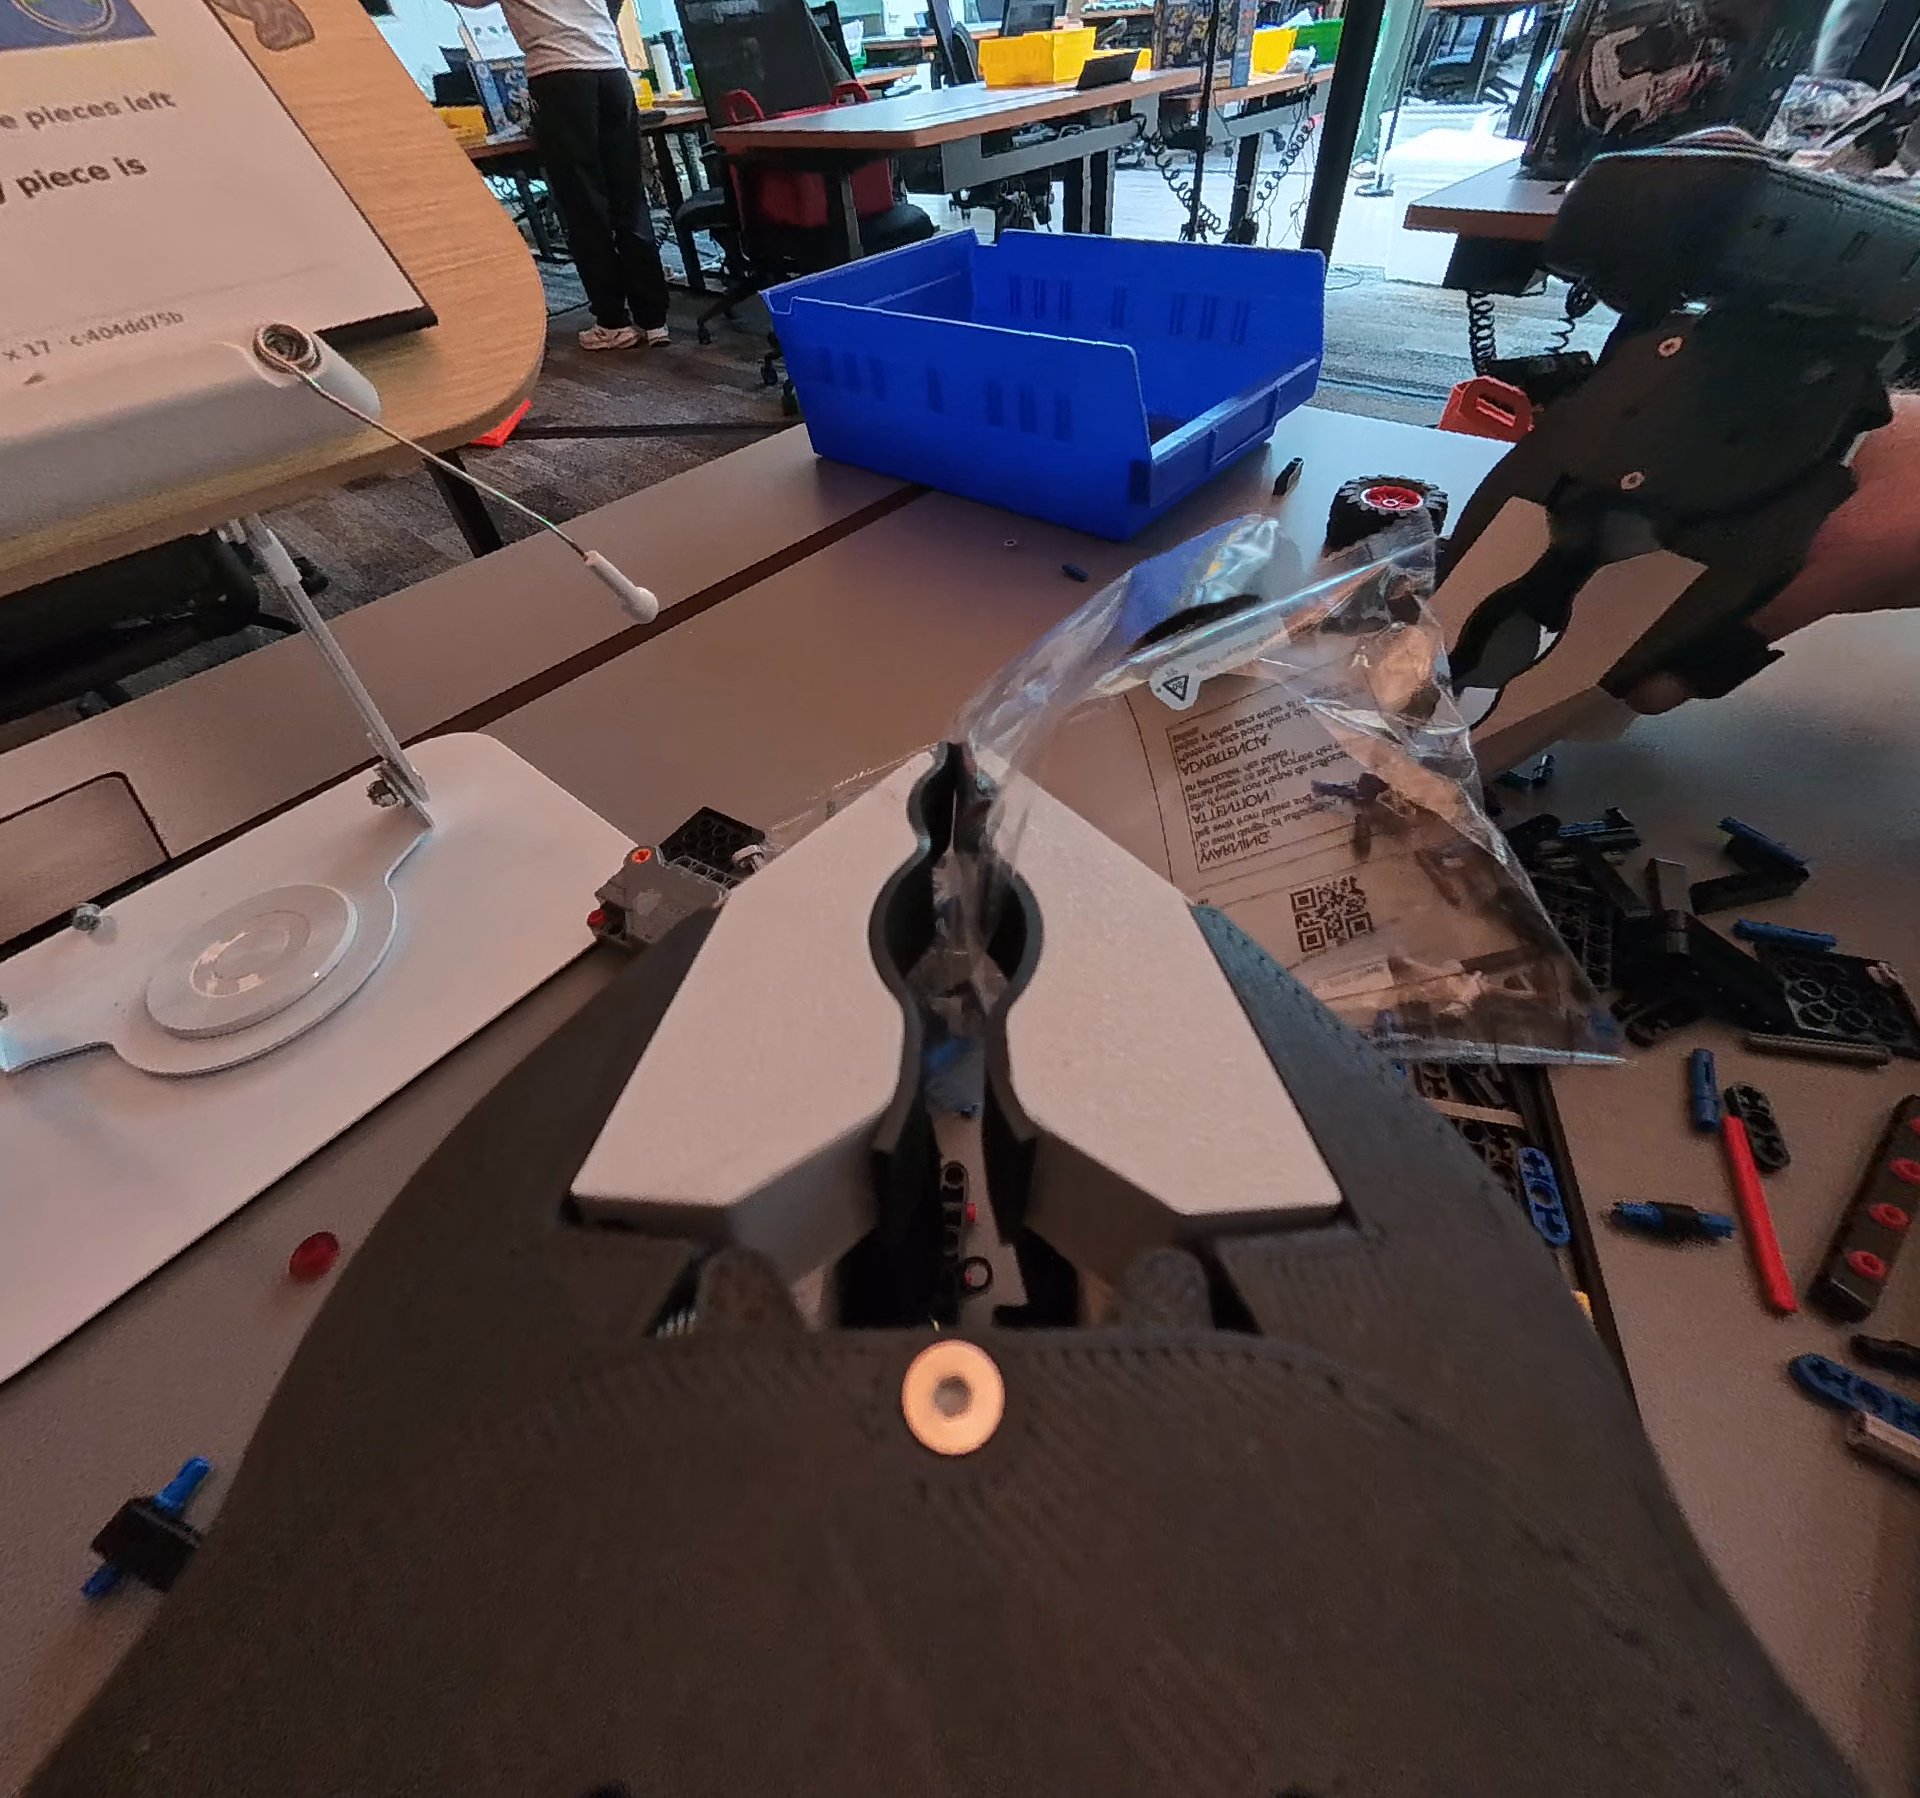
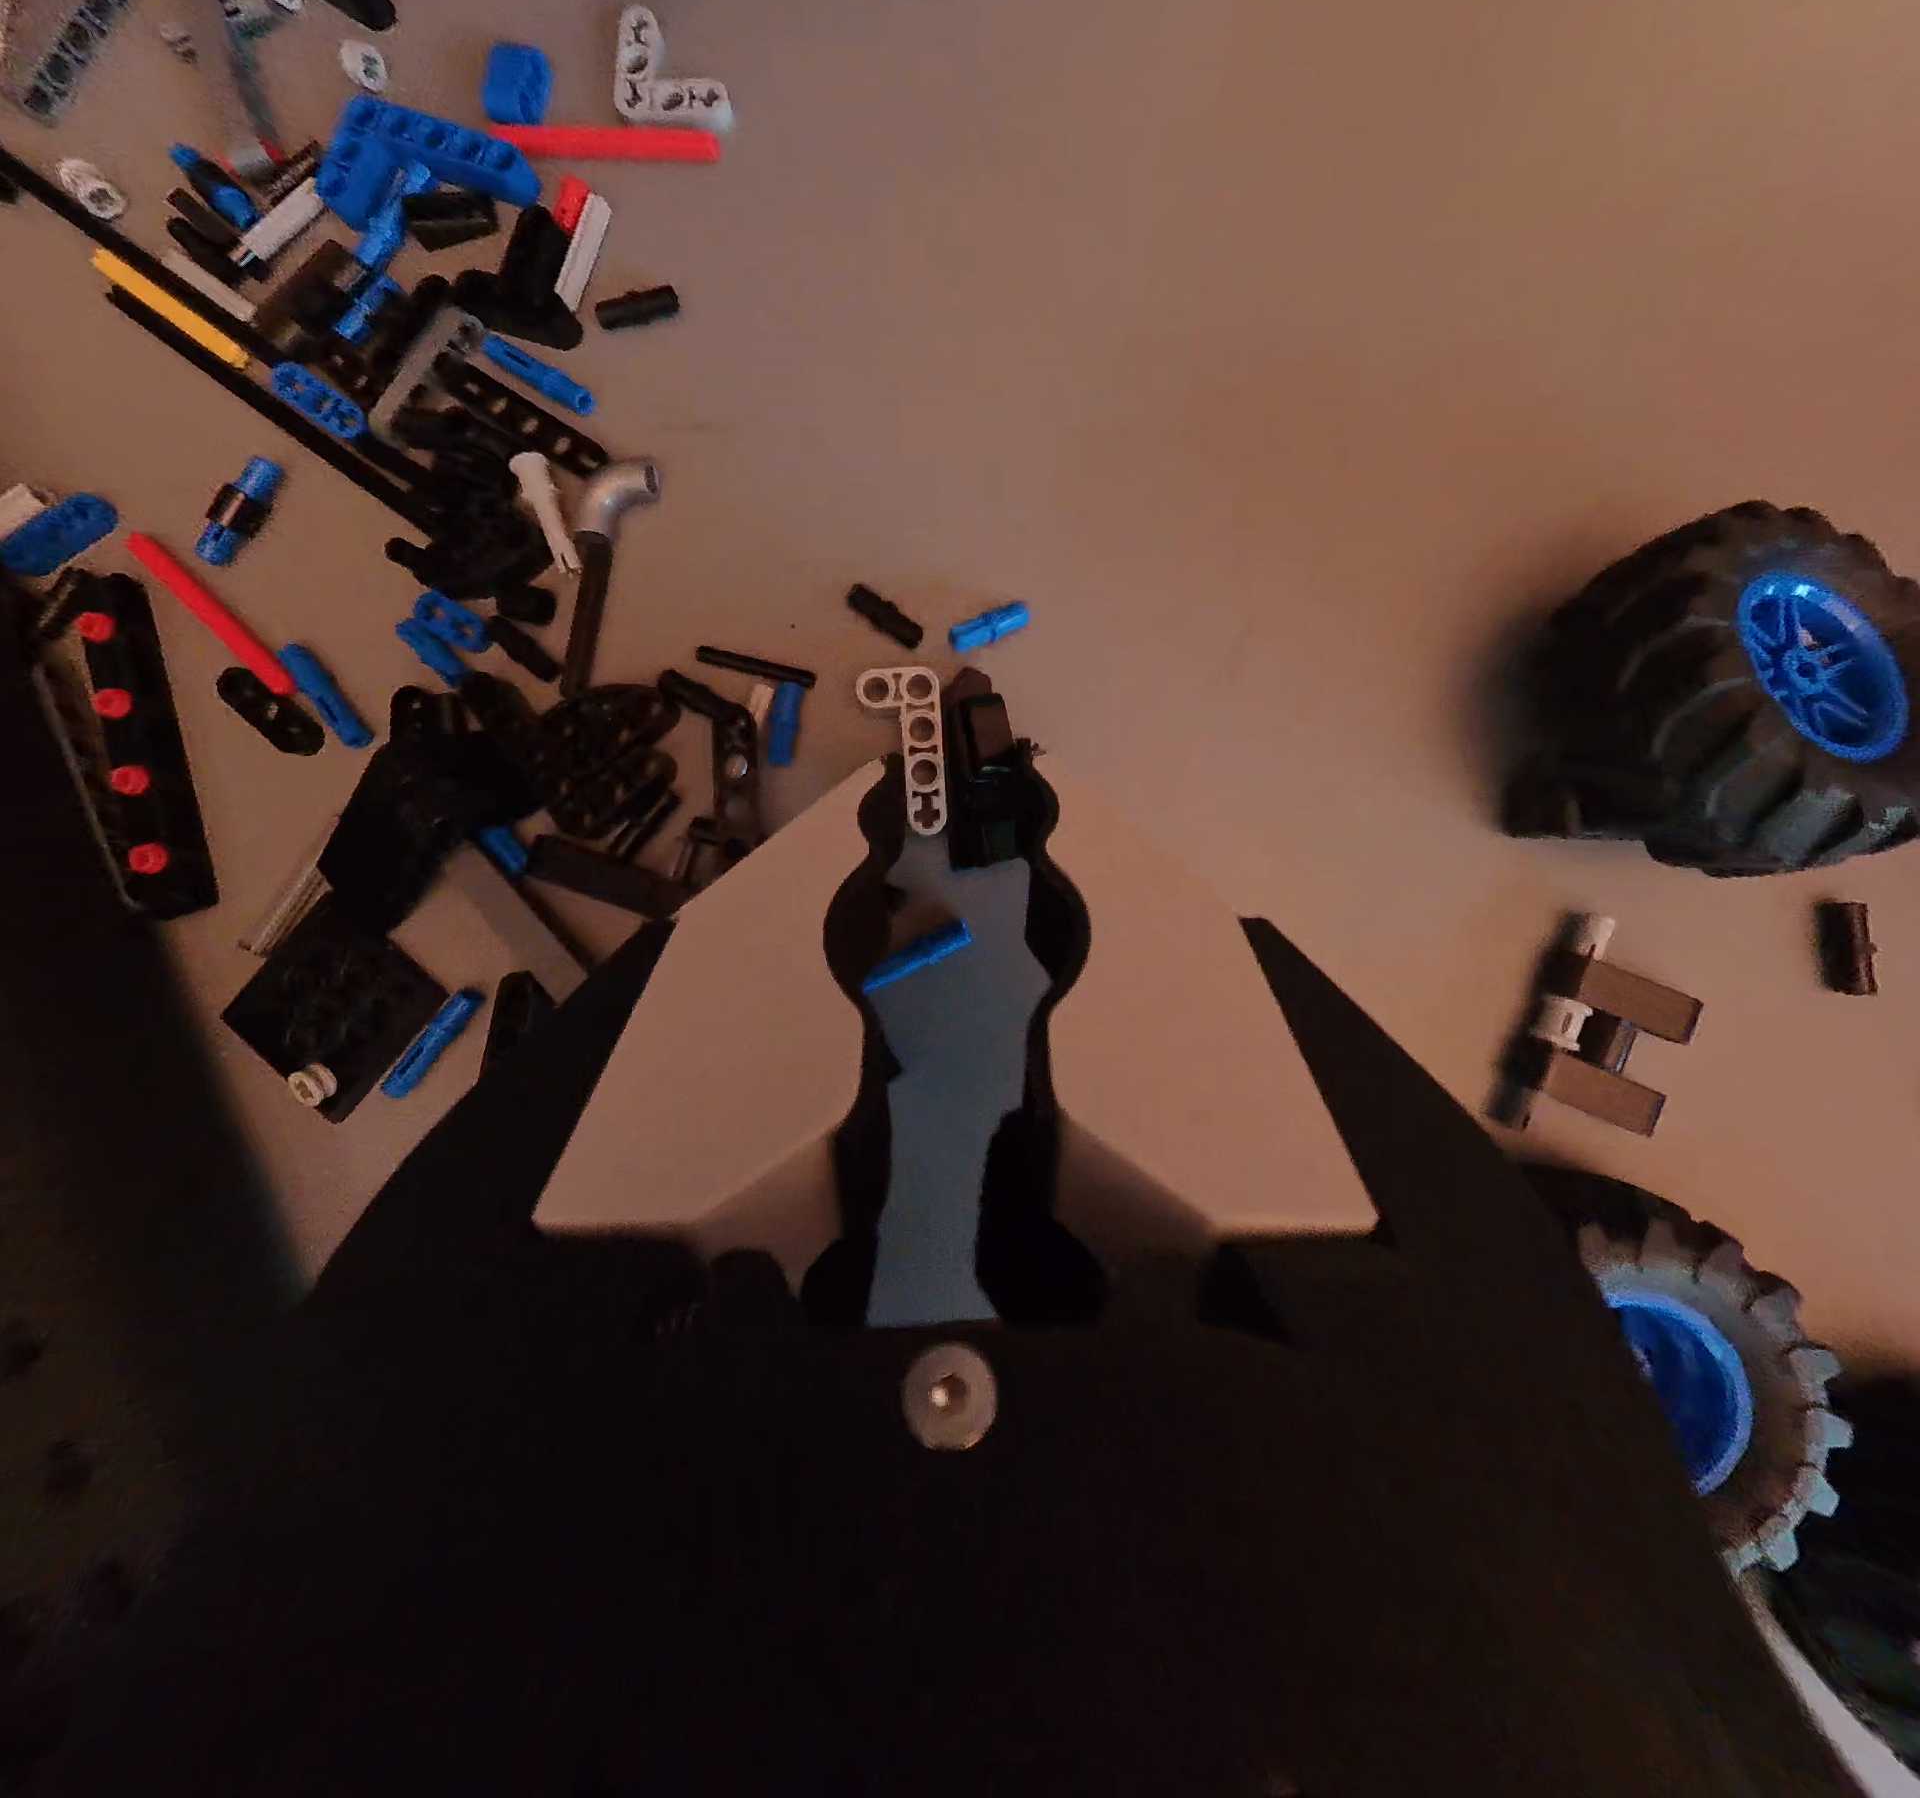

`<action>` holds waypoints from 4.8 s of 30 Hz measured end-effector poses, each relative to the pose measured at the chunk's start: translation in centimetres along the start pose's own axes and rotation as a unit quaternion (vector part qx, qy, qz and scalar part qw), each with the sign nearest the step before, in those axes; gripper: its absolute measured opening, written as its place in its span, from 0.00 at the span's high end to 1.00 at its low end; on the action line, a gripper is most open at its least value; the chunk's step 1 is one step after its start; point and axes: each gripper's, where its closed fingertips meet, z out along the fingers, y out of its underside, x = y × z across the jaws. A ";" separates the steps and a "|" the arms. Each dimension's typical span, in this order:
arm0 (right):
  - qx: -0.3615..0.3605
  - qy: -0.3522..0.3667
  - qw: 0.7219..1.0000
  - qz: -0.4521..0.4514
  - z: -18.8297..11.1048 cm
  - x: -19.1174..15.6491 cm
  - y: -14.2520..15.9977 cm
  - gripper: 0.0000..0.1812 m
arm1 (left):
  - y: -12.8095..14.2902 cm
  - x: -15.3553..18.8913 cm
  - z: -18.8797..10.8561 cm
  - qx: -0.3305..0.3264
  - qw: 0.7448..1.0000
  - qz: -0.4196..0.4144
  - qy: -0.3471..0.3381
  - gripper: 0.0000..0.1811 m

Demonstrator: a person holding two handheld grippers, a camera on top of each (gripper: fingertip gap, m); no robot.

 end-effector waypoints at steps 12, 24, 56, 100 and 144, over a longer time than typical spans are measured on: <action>0.129 -0.017 0.991 -0.033 -4.9 -3.4 -5.6 0.97 | -0.1 0.3 0.0 0.002 1.000 0.001 0.005 1.00; 0.100 0.076 0.980 -0.155 -4.5 -6.4 -16.1 0.84 | 0.0 0.3 0.1 0.001 1.000 -0.001 0.006 1.00; 0.168 0.014 0.969 -0.179 -6.9 -9.6 -16.0 0.95 | -0.1 0.3 0.1 0.002 1.000 -0.003 0.007 1.00; 0.167 0.014 0.969 -0.184 -5.8 -10.1 -16.6 0.96 | -0.2 -0.2 -0.1 0.006 1.000 -0.009 0.002 1.00; -0.005 -0.013 0.997 -0.076 1.8 -4.5 -3.6 1.00 | -0.3 -0.2 -0.3 0.009 1.000 -0.012 0.004 1.00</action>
